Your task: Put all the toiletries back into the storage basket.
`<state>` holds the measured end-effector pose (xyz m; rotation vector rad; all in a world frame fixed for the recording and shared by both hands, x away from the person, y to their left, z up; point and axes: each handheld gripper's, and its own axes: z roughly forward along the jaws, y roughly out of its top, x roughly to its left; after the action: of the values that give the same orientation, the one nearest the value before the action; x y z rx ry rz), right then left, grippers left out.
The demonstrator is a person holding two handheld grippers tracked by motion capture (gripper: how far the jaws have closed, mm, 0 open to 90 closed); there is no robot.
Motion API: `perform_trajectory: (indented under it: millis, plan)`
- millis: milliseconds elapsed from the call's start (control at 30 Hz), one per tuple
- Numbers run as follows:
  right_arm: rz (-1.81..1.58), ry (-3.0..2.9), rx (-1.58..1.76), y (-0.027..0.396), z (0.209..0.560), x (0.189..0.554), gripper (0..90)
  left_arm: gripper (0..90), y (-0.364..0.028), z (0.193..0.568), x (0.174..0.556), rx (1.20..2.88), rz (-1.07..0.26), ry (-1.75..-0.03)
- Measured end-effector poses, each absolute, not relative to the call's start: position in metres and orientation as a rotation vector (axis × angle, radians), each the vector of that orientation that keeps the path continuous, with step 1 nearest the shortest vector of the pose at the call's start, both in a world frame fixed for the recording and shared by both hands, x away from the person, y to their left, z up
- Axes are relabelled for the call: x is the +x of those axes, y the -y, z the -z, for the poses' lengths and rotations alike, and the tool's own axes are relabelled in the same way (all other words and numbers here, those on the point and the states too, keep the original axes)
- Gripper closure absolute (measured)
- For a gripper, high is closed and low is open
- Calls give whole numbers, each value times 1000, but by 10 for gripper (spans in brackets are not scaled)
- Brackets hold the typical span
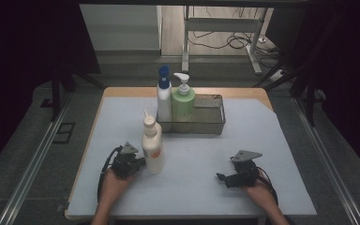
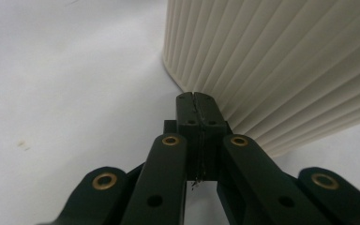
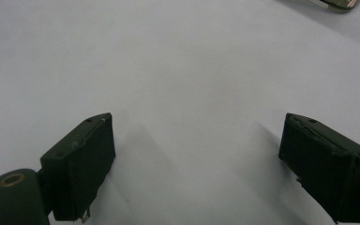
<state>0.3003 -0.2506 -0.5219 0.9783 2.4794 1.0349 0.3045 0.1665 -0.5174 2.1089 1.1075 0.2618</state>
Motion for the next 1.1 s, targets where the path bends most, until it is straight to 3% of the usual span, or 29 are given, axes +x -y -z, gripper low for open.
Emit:
perform_trajectory:
  millis: [1100]
  plan:
    - [-1032,-2477,976,250,522,301,105,883,-97,520,304,2134,-157,-956]
